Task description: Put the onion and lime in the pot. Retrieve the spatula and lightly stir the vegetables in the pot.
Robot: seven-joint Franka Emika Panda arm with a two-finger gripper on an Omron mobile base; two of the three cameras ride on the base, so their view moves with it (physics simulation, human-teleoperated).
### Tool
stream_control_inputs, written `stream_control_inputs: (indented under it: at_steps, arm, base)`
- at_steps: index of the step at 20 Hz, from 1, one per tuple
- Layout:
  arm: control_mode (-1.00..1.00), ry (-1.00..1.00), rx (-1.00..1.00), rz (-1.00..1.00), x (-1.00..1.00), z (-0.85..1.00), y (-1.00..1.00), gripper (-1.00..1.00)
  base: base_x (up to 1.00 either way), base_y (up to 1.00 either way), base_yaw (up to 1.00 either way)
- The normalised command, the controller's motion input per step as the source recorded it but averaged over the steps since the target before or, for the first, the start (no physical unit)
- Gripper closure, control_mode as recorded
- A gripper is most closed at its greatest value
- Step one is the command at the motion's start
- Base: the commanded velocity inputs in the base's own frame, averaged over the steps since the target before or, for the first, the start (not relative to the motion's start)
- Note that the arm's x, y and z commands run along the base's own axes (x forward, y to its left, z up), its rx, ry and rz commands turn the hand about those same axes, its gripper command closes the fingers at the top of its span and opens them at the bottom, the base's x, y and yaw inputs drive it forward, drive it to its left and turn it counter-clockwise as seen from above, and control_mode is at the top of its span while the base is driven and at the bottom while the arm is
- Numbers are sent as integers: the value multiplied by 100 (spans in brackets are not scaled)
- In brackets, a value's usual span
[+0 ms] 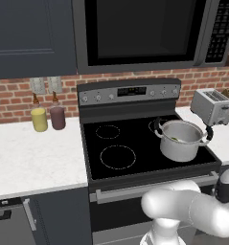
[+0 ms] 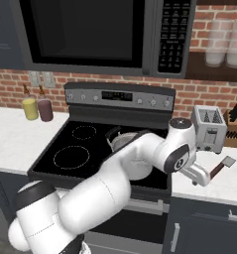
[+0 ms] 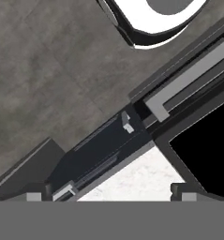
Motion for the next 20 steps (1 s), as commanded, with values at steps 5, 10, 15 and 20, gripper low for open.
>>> stream_control_inputs:
  at_steps: [5, 10, 15, 20]
  arm:
    - [-100, 1, 3, 3, 23, -15, -35, -100]
    - [-100, 0, 0, 0, 39, -22, -24, -100]
    - [-100, 0, 0, 0, 41, -19, -22, -100]
    - [-100, 0, 1, 0, 35, -18, -24, -100]
  base:
    - [0, 0, 0]
    - [0, 0, 0]
    - [0, 0, 0]
    - [0, 0, 0]
